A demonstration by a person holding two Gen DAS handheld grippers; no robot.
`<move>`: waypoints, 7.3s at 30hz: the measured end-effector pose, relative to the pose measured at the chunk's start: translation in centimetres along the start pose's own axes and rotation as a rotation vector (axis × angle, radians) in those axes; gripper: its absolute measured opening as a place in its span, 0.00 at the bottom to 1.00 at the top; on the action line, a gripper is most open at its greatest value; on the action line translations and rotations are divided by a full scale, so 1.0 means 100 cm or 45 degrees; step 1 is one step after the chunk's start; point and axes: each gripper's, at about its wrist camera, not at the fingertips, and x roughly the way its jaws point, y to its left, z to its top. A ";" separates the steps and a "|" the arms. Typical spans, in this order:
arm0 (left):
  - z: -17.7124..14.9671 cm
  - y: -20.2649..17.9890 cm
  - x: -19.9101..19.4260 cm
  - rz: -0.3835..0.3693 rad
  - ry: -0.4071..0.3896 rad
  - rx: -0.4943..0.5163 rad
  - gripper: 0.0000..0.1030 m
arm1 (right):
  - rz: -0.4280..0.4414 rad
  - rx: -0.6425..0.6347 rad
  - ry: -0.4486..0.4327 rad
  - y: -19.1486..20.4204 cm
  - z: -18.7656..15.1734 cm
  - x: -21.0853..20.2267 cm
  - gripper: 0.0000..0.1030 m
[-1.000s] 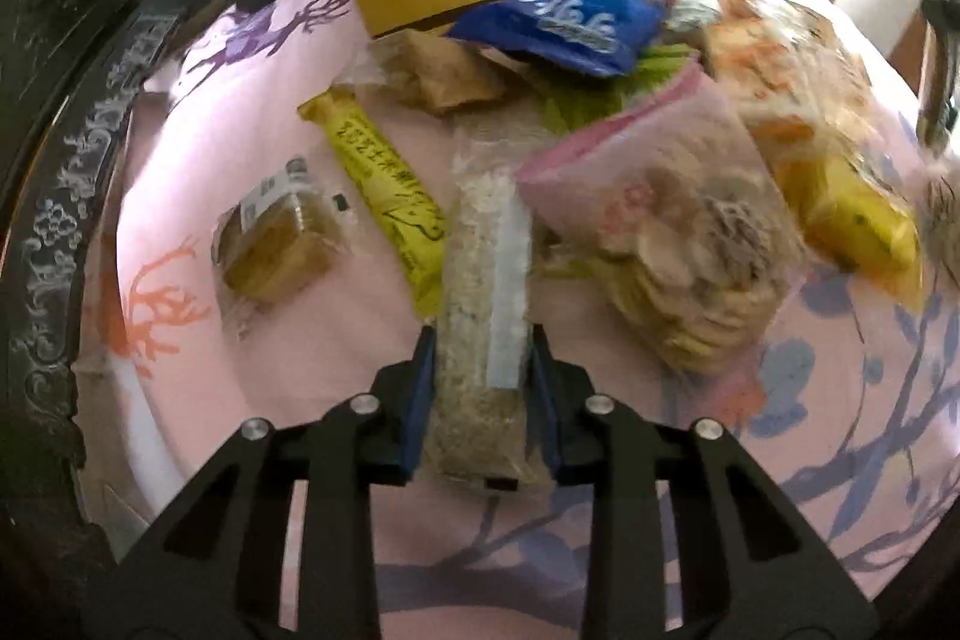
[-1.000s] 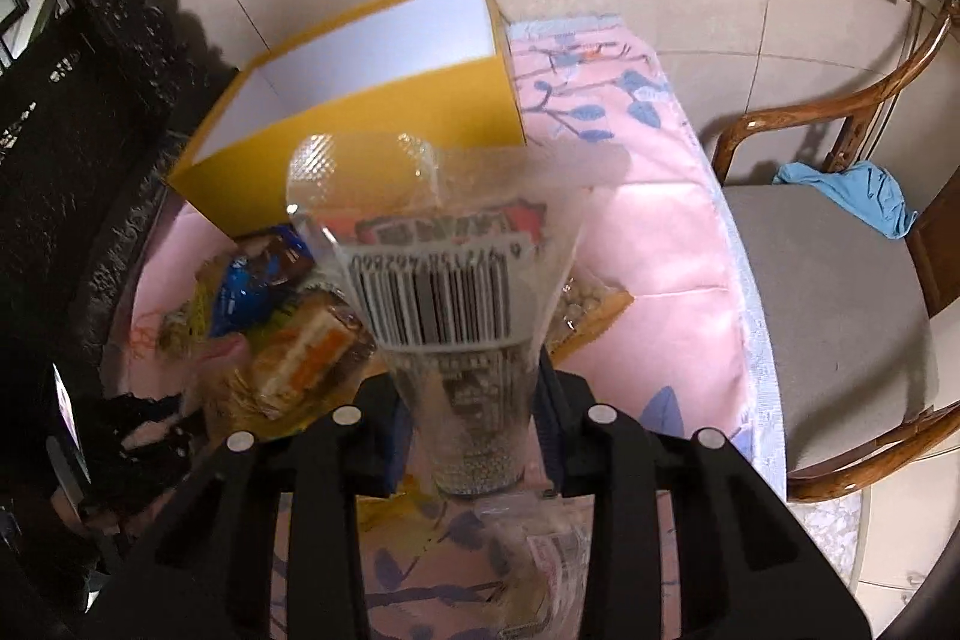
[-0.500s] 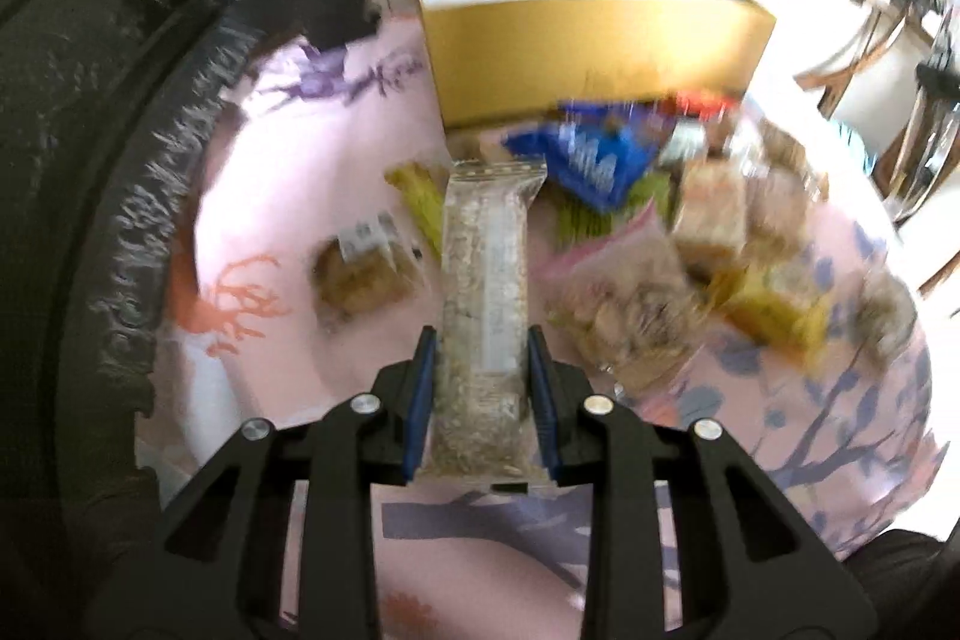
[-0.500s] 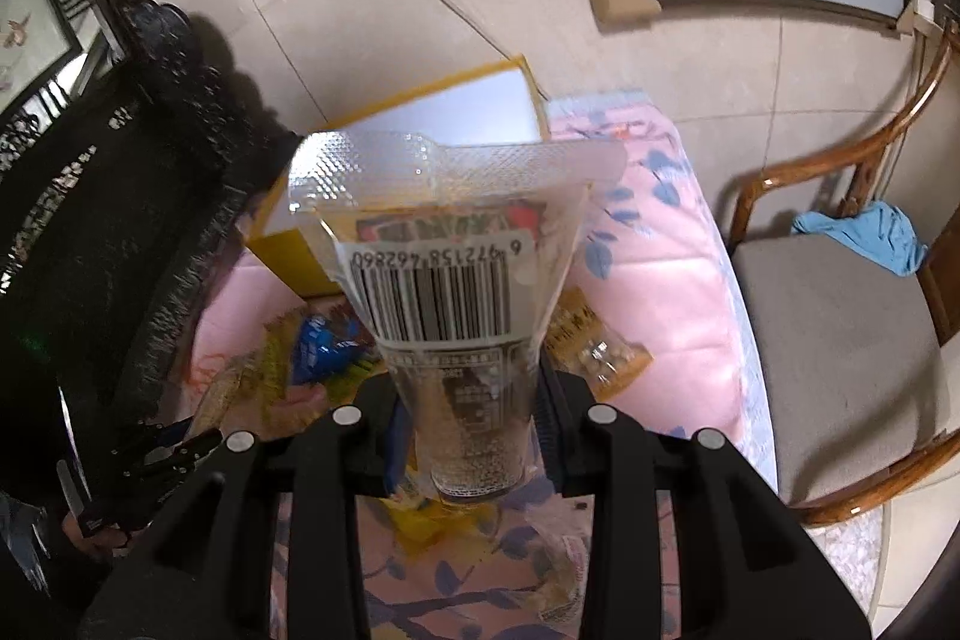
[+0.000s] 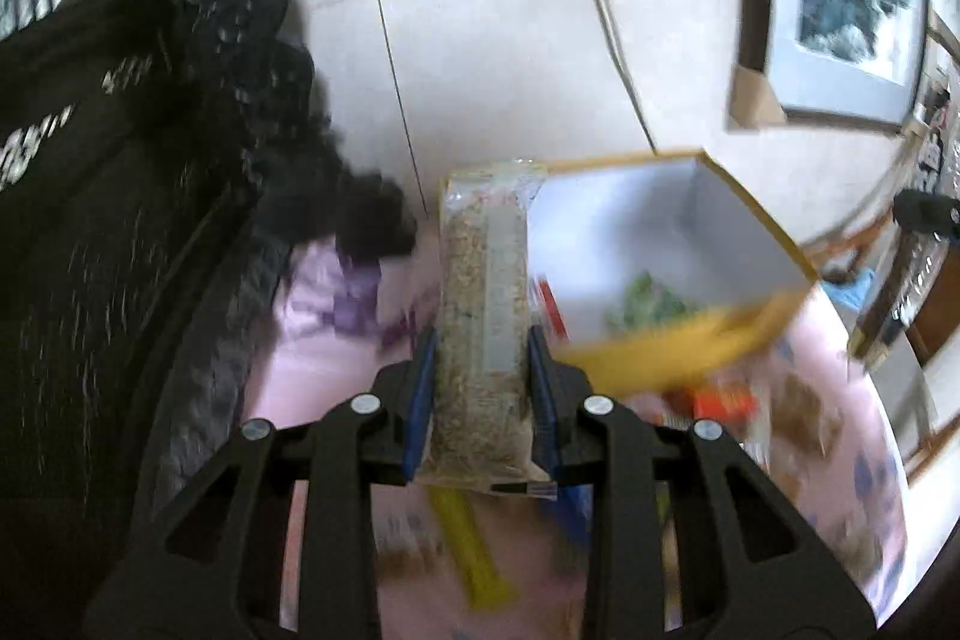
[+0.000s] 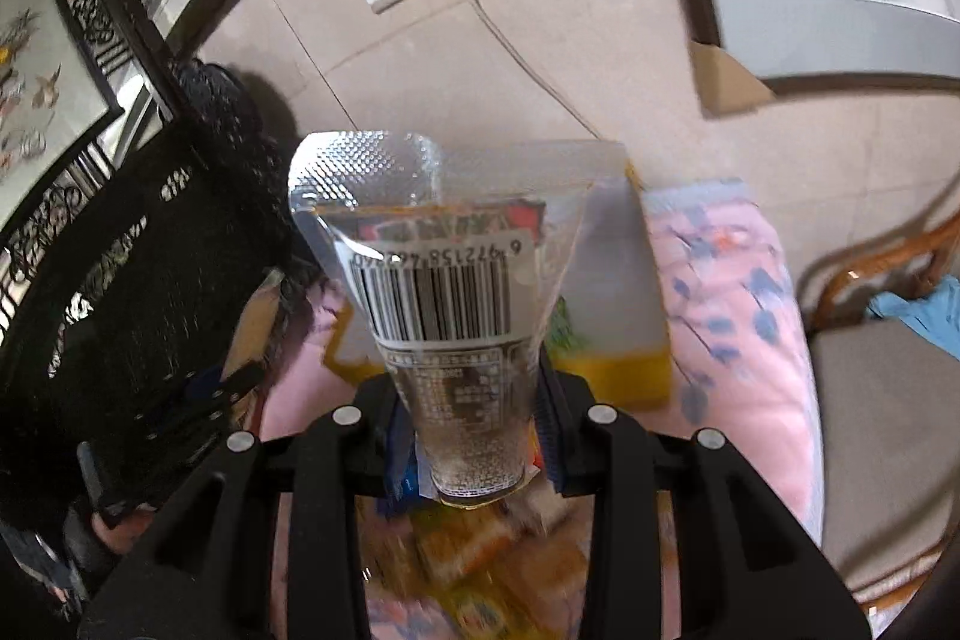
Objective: Organize snacks
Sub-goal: 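Lower both held snacks into the yellow box and open both tools, then grasp the peanut bag with the right tool while the left tool grasps the cracker bag, then carry both bags over the yellow box and release them inside, then grasp the yellow cheese bar with the right tool while the left tool grasps the bread packet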
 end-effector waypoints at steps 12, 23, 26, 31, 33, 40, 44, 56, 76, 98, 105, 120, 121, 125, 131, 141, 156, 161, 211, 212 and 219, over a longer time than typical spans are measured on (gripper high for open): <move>0.081 -0.003 0.090 -0.001 -0.027 0.036 0.28 | -0.044 0.035 0.014 -0.008 0.081 0.089 0.34; 0.086 -0.010 0.141 -0.032 0.050 0.042 0.28 | -0.098 0.131 0.111 -0.032 0.097 0.146 0.34; 0.085 -0.015 0.146 -0.055 0.067 0.046 0.28 | -0.112 0.122 0.134 -0.031 0.096 0.154 0.34; 0.087 -0.020 0.151 0.049 0.034 0.048 0.87 | -0.211 0.136 0.180 -0.036 0.101 0.170 0.77; 0.086 -0.016 0.139 0.138 -0.088 0.023 0.98 | -0.245 0.170 0.138 -0.040 0.102 0.165 0.99; 0.080 0.001 0.124 0.140 -0.037 -0.021 0.98 | -0.279 0.077 0.112 -0.028 0.094 0.131 0.99; 0.059 0.005 0.108 0.173 0.002 0.030 0.98 | -0.263 0.044 0.099 -0.024 0.075 0.101 0.99; -0.074 0.018 0.007 0.003 0.134 0.047 0.98 | -0.430 -0.186 0.245 -0.074 -0.073 0.016 0.99; -0.181 -0.055 0.001 -0.304 0.303 0.179 0.98 | -0.432 -0.326 0.445 -0.112 -0.144 0.128 0.99; -0.203 -0.036 0.026 -0.228 0.509 -0.010 0.50 | -0.490 -0.132 0.370 -0.097 -0.163 0.074 0.38; -0.190 -0.021 -0.008 -0.212 0.457 -0.021 0.50 | -0.440 -0.044 0.253 -0.087 -0.152 0.024 0.38; -0.059 -0.023 -0.030 -0.197 0.123 -0.013 0.50 | -0.314 -0.037 -0.116 -0.040 -0.055 -0.032 0.38; -0.045 -0.022 -0.026 -0.175 0.084 -0.011 0.50 | -0.310 -0.050 -0.128 -0.036 -0.046 -0.028 0.38; 0.002 -0.016 -0.005 -0.096 0.009 -0.026 0.50 | -0.283 -0.093 -0.162 -0.022 -0.006 -0.011 0.38; 0.057 -0.013 0.038 -0.002 -0.040 -0.007 0.50 | -0.291 -0.114 -0.192 -0.016 0.045 0.022 0.38; 0.082 0.000 0.092 -0.021 -0.010 -0.064 0.50 | -0.289 -0.173 -0.128 -0.014 0.075 0.089 0.38; 0.066 0.020 0.066 0.216 -0.164 -0.036 0.98 | -0.288 -0.211 -0.067 -0.020 0.067 0.100 0.99; 0.004 0.054 0.040 0.324 0.011 -0.075 0.98 | -0.265 -0.189 0.052 -0.031 0.035 0.084 0.99; -0.263 0.060 -0.011 0.132 0.628 -0.545 0.48 | 0.017 -0.655 0.644 0.216 -0.201 0.228 0.99; -0.264 0.058 -0.013 0.133 0.624 -0.523 0.48 | -0.004 -0.669 0.644 0.216 -0.205 0.232 0.99; -0.267 0.055 -0.024 0.139 0.617 -0.521 0.48 | -0.148 -0.525 0.631 0.205 -0.212 0.278 0.96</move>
